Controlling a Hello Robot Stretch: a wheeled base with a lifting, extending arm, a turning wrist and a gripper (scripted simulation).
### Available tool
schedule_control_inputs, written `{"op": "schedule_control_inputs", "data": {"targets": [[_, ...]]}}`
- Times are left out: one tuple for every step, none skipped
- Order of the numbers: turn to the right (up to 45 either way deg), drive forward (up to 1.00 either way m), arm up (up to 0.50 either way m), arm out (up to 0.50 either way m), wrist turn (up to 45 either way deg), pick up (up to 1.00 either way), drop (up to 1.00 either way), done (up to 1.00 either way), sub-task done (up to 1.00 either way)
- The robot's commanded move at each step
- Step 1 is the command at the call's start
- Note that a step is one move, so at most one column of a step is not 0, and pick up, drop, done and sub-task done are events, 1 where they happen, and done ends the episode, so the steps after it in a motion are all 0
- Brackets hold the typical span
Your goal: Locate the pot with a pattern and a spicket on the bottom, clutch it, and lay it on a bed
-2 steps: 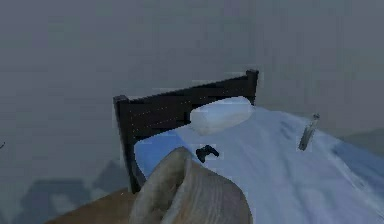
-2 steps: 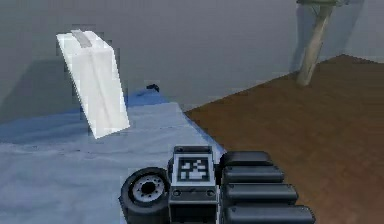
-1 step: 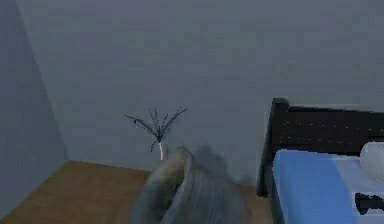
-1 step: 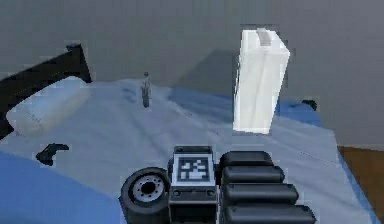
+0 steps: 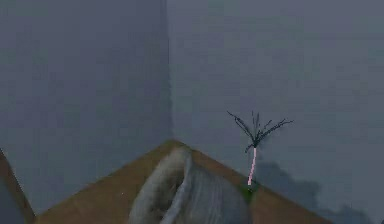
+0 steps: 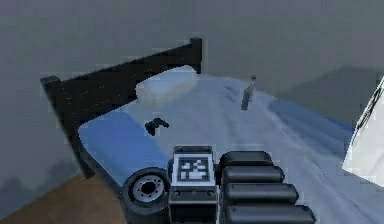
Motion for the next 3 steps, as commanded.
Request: {"op": "schedule_control_inputs", "data": {"targets": [[45.0,0.0,0.0,0.0,0.0,0.0,0.0,0.0,0.0],[15.0,0.0,0.0,0.0,0.0,0.0,0.0,0.0,0.0],[-39.0,0.0,0.0,0.0,0.0,0.0,0.0,0.0,0.0]]}}
